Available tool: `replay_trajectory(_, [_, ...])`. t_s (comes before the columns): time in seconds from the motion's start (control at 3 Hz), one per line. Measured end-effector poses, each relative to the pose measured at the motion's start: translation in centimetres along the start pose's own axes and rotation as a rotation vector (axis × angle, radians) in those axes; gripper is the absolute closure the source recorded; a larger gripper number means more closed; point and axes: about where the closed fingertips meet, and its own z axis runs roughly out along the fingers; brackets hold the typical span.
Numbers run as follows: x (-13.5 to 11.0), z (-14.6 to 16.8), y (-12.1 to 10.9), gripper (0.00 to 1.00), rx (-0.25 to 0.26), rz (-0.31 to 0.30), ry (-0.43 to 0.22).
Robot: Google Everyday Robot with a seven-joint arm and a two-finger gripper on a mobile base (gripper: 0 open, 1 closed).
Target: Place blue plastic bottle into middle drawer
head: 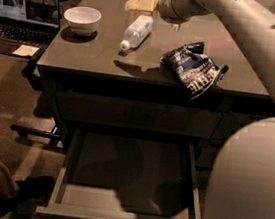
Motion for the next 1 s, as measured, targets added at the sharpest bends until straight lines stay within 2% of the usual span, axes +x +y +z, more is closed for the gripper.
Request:
replay_trajectory(0.67, [-0.7, 5.8, -1.1, 0.0, 0.039, 0.068, -0.003])
replay_trajectory(1.0, [-1.0, 7.4, -1.1, 0.0, 0.078, 0.085, -0.003])
